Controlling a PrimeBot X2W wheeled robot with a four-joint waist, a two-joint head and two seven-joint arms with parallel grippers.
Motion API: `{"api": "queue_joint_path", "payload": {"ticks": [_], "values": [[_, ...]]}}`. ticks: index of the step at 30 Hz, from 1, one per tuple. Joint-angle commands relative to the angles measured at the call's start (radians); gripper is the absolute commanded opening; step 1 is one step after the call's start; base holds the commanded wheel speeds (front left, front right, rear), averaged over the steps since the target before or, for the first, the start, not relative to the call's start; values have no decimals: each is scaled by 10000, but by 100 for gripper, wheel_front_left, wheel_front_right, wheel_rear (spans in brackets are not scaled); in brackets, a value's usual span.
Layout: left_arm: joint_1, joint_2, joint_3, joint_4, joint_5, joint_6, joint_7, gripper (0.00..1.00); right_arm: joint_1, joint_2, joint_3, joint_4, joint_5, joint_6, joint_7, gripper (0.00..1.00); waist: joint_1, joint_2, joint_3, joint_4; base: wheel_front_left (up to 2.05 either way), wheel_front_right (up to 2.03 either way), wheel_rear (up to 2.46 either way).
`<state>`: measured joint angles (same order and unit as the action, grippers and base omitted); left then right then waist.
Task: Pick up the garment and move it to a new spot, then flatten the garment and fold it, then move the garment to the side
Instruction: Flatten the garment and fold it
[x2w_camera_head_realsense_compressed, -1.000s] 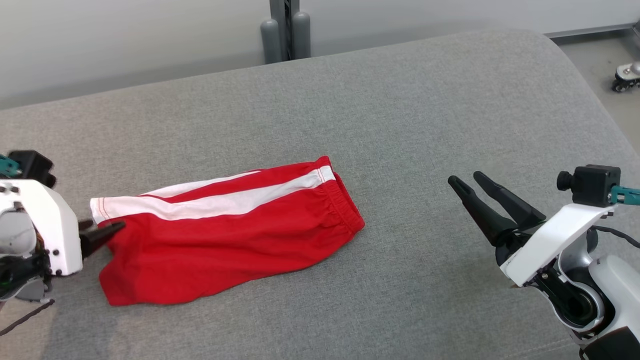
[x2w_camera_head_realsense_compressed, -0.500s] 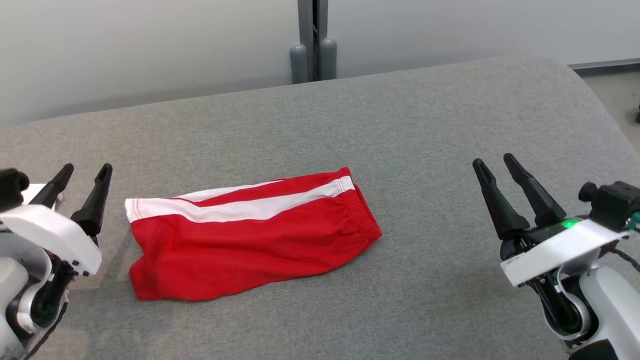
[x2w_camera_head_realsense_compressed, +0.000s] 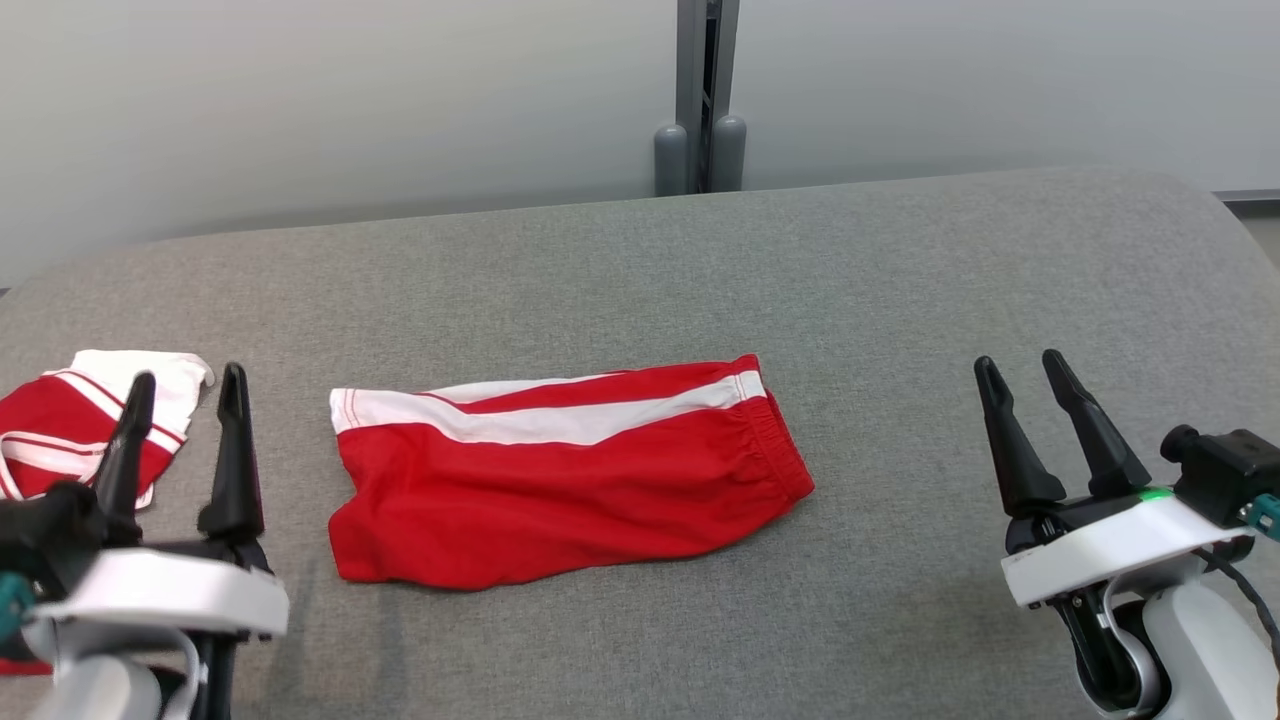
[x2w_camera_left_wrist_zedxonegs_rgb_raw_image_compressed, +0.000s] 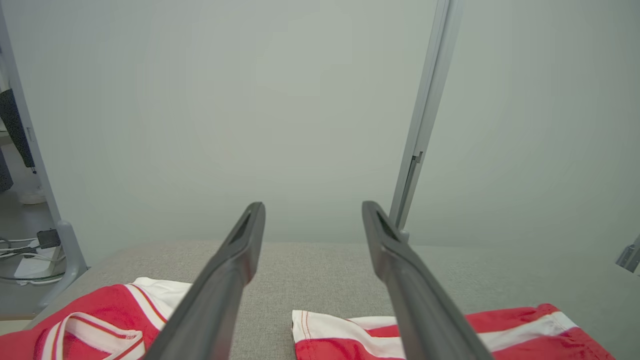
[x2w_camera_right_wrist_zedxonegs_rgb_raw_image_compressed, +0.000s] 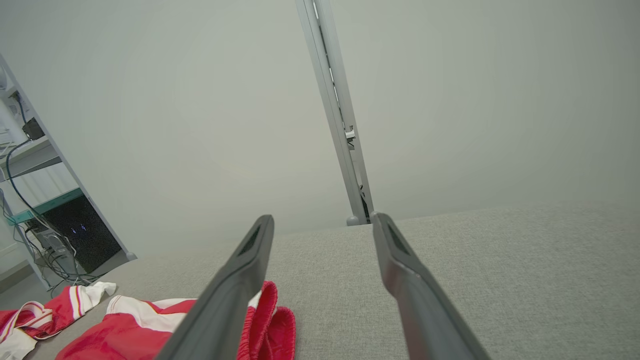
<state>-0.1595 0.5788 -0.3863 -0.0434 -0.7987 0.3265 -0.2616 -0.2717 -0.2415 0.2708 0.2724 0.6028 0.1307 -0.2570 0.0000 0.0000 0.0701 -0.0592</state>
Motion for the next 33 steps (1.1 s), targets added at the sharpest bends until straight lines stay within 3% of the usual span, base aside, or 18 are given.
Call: {"api": "queue_joint_path", "payload": {"ticks": [1, 3, 7, 8, 9, 10, 16, 24, 33], "values": [[272, -193, 312, -112, 362, -65, -44, 100, 131, 28, -79, -20, -131, 2, -90, 100, 0, 0, -20, 36, 0, 0, 0], [1166, -1020, 942, -361, 1364, -532, -45, 100, 304, 183, -356, -95, -527, 2, -98, 100, 0, 0, -51, 81, 0, 0, 0], [1876, -1874, 1539, -273, 2310, -1279, -46, 100, 547, 413, -721, -234, -1152, 2, -96, 100, 0, 0, -83, 130, 0, 0, 0], [1876, -1874, 1539, -273, 2310, -1279, -46, 100, 547, 413, -721, -234, -1152, 2, -96, 100, 0, 0, -83, 130, 0, 0, 0], [2055, -2258, 1765, -126, 2648, -1644, -46, 100, 660, 528, -839, -174, -1380, 2, -90, 100, 0, 0, -77, 160, 0, 0, 0], [2055, -2258, 1765, -126, 2648, -1644, -46, 100, 660, 528, -839, -174, -1380, 2, -90, 100, 0, 0, -77, 160, 0, 0, 0], [1996, -3026, 2341, 292, 3405, -2579, -47, 100, 665, 684, -781, -119, -1502, 2, -90, 100, 0, 0, -63, 191, 0, 0, 0], [1887, -3678, 2938, 667, 4061, -3339, -47, 100, 333, 623, -449, 341, -1404, 2, -90, 100, 0, 0, -82, 255, 0, 0, 0], [1633, -4298, 3215, 938, 4529, -3992, -48, 100, -1210, 1029, 586, 2470, -1260, 2, 859, 100, 0, 0, 29, 906, 0, 0, 0]]}}
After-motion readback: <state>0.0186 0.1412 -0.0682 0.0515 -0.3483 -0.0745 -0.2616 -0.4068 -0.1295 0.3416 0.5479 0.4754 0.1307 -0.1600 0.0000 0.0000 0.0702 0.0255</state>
